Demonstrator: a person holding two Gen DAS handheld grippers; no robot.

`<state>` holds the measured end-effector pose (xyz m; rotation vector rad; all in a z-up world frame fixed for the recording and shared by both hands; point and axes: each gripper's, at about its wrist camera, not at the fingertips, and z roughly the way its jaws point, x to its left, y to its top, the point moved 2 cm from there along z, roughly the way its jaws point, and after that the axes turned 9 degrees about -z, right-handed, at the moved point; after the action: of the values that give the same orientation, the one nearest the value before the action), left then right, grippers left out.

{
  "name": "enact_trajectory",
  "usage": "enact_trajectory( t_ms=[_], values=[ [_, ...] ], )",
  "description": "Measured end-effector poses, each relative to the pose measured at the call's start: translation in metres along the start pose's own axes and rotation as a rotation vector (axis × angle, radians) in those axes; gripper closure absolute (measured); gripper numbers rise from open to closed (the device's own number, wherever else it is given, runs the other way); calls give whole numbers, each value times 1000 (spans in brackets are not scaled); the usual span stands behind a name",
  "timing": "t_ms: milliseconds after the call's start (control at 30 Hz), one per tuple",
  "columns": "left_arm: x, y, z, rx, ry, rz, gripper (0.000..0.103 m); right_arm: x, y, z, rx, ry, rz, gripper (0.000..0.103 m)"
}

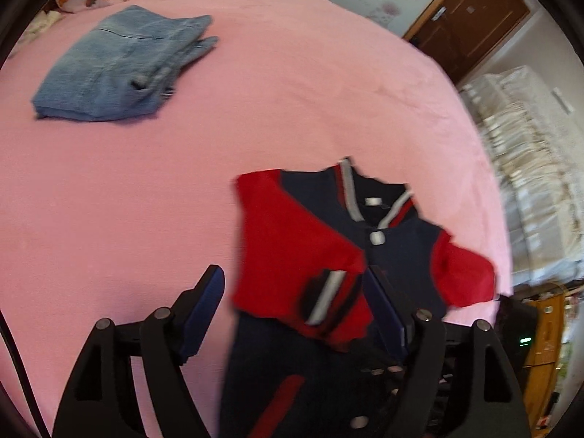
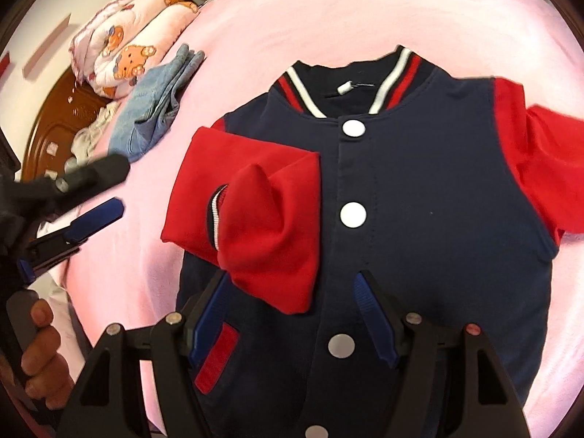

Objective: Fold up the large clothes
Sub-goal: 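Carry the grasped cuff across the jacket body toward the other sleeve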

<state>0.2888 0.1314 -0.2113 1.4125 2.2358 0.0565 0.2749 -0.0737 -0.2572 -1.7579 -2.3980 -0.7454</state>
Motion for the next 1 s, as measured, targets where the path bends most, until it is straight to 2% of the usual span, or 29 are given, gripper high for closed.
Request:
enact_trajectory(
  t_ms=[67, 167, 267, 300, 367, 533, 733, 867, 1000],
  values=[
    [18, -2, -2, 12, 57, 1, 27, 12, 1, -5, -9, -11, -58, 33],
    [41, -7, -6, 36, 92, -29, 27, 36, 4, -9, -20, -38, -169, 33],
    [56, -12, -5, 60, 111, -47, 27, 50, 9, -6, -27, -21, -202, 33],
    [59, -14, -5, 68, 116, -52, 27, 53, 11, -4, -26, -13, -200, 35],
    [66, -18, -3, 91, 116, -64, 27, 58, 16, 1, -31, -8, -190, 50],
    [72, -22, -1, 120, 100, -62, 27, 63, 22, 17, -5, -58, -171, 51],
    [76, -19, -1, 126, 83, -69, 27, 45, 22, 37, 75, -205, -88, 51],
    [80, -16, 0, 130, 78, -81, 27, 35, 23, 42, 88, -211, -36, 51],
    [85, -14, 4, 146, 93, -85, 27, 38, 25, 49, 109, -250, -55, 51]
  ],
)
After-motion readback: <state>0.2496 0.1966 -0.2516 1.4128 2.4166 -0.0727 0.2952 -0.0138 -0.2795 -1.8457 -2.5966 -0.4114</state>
